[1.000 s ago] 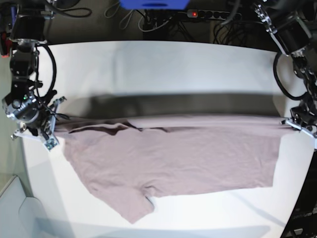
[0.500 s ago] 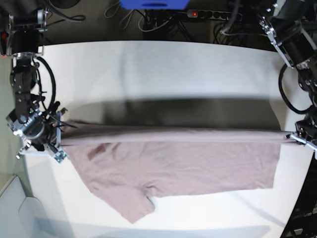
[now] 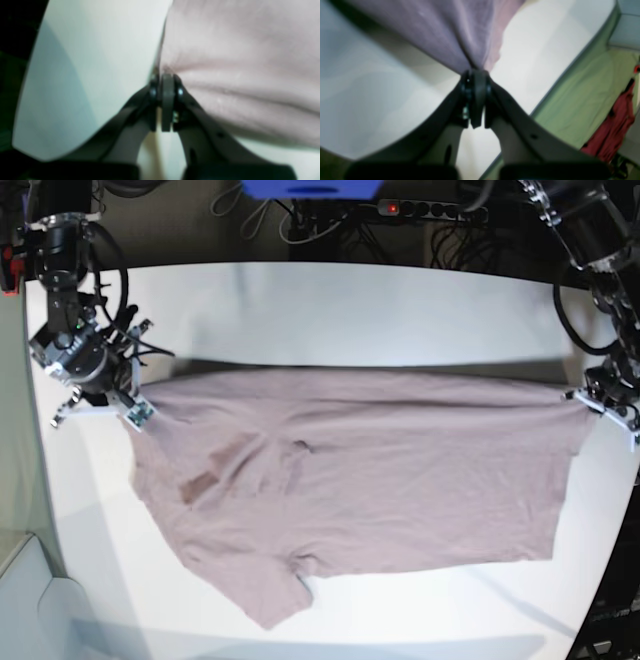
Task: Layout the t-shirt on the table in an organized manner, then fold the t-shirt properly
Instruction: 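Regrasp the folded edge with both grippers and lift it toward the robot, then lower the folded edge and open both grippers, then move both grippers to the shirt's hem edge and grasp it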
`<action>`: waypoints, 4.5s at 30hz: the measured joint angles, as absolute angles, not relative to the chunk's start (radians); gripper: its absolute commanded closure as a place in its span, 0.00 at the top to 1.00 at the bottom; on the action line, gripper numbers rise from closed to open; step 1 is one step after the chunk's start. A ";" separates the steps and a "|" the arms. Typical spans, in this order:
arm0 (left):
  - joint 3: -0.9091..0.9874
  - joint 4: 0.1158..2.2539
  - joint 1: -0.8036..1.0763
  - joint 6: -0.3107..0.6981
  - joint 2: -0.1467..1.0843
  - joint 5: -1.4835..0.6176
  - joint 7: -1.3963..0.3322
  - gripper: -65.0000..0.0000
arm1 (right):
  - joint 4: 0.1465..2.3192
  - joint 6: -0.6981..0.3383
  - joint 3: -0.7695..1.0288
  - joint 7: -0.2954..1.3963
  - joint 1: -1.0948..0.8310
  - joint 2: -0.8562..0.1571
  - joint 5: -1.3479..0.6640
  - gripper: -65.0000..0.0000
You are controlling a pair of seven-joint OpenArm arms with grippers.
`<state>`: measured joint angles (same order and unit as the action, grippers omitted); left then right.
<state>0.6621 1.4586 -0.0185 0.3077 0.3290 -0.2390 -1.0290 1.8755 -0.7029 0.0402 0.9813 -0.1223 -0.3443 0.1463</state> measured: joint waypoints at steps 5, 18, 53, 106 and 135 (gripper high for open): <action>0.662 1.459 0.051 0.307 0.329 -0.236 -1.028 0.00 | 1.878 -0.702 0.075 0.894 -0.206 -0.332 0.140 0.00; 0.662 1.459 0.172 0.308 0.329 -0.244 -1.023 0.00 | 1.878 -0.703 0.200 0.783 -0.384 -0.332 0.138 0.00; 0.659 1.565 0.266 0.308 0.332 -0.239 -1.033 0.01 | 1.880 -0.702 0.268 0.780 -0.513 -0.286 0.132 0.01; 0.833 1.794 0.127 0.304 0.222 -0.227 -1.033 0.52 | 0.806 -0.703 0.269 0.609 0.673 -0.133 0.453 0.62; 0.834 1.779 0.033 0.299 0.224 -0.231 -1.028 0.52 | 0.576 -0.701 0.453 0.377 0.662 -0.154 0.441 0.18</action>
